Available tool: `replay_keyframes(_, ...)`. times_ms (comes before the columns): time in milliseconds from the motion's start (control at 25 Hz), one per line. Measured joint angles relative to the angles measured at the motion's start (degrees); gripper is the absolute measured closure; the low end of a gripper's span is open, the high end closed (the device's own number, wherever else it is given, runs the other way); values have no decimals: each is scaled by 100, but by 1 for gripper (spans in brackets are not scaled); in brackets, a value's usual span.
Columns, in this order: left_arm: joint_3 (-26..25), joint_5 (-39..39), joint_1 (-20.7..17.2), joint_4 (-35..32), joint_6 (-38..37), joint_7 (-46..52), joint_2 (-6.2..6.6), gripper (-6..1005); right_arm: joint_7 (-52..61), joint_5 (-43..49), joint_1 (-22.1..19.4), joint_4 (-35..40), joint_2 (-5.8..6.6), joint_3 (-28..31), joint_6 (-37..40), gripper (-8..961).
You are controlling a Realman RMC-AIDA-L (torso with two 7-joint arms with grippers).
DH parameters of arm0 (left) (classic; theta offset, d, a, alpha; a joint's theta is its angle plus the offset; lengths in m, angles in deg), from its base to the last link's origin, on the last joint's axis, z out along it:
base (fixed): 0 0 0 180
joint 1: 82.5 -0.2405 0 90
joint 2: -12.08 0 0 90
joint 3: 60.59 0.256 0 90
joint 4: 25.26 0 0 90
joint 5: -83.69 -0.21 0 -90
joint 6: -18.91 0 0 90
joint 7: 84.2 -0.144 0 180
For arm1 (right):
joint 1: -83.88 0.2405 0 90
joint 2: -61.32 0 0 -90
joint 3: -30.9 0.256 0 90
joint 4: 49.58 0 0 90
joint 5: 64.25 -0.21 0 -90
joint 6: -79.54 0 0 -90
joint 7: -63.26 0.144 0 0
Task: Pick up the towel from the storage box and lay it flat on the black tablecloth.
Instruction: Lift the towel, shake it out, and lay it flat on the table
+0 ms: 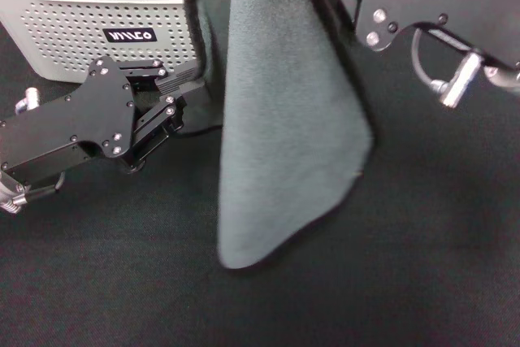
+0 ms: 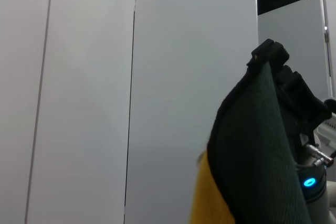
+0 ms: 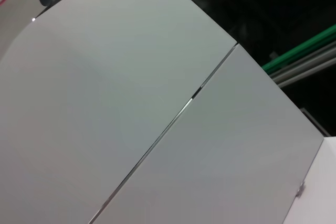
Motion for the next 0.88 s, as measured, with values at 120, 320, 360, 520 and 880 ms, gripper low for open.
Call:
replay_keyframes(120, -3, 2, -7, 10, 12, -3, 1, 847, 256, 210, -26, 98, -18, 199, -10, 945)
replay_keyframes(320, -3, 21, -6, 108, 44, -61, 1, 848, 344, 260, -49, 205, 1, 239, 36, 945)
replay_keyframes(360, -3, 24, -4, 137, 53, -89, 5, 848, 365, 282, -58, 221, 5, 241, 47, 945)
replay_keyframes(520, -101, 17, 7, 234, 75, -191, 7, 849, 615, 446, -74, 300, 30, 347, 201, 945)
replay_keyframes(880, -112, -53, 46, 389, 76, -336, -2, 850, 1320, 900, -102, 455, 15, 1135, 674, 944)
